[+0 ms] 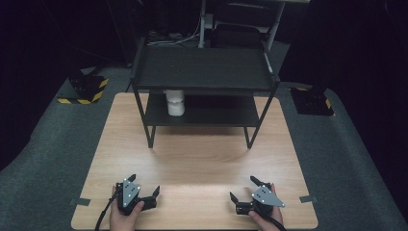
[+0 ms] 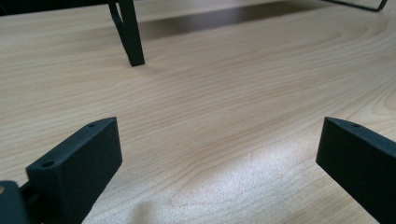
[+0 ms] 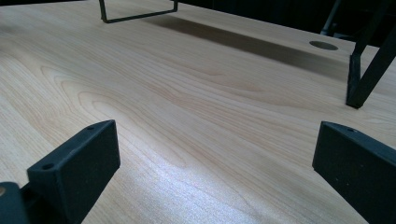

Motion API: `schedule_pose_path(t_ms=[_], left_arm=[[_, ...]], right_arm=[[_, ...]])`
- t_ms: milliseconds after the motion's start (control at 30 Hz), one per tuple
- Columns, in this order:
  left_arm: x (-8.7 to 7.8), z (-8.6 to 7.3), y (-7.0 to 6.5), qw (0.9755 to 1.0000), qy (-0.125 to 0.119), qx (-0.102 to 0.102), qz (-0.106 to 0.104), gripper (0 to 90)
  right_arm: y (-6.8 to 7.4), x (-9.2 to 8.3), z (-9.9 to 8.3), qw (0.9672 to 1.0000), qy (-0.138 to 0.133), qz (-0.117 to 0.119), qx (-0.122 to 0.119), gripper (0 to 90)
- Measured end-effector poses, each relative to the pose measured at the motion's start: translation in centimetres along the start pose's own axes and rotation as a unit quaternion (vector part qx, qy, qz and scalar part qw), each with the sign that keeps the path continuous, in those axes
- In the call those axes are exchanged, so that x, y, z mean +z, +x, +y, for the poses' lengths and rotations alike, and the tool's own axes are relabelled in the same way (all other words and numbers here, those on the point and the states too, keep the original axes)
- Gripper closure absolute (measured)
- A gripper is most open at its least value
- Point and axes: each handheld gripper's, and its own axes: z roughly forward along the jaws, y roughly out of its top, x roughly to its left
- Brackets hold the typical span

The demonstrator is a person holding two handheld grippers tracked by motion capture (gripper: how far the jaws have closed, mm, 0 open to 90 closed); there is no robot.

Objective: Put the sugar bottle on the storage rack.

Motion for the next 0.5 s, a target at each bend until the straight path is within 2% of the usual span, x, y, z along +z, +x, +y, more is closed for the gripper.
schedule_pose_path(t_ms=[100, 200, 367, 500], left_arm=[[0.0, 0.09, 0.1, 1.0, 0.003, -0.002, -0.003, 0.5], [0.02, 0.13, -0.06, 1.0, 0.004, 0.007, -0.003, 0.5], [0.12, 0.3, 0.12, 0.9999, 0.008, 0.004, -0.007, 0.5], [0.06, 0.18, -0.13, 0.9999, 0.005, 0.014, -0.004, 0.5]], right_arm=[[0.06, 0.06, 0.06, 1.0, 0.002, -0.001, -0.001, 0.6], [0.07, 0.1, 0.1, 1.0, 0.003, -0.001, -0.004, 0.6], [0.1, 0.18, 0.16, 1.0, 0.004, -0.002, -0.003, 0.6], [0.11, 0.19, 0.17, 1.0, 0.004, -0.002, -0.004, 0.6]])
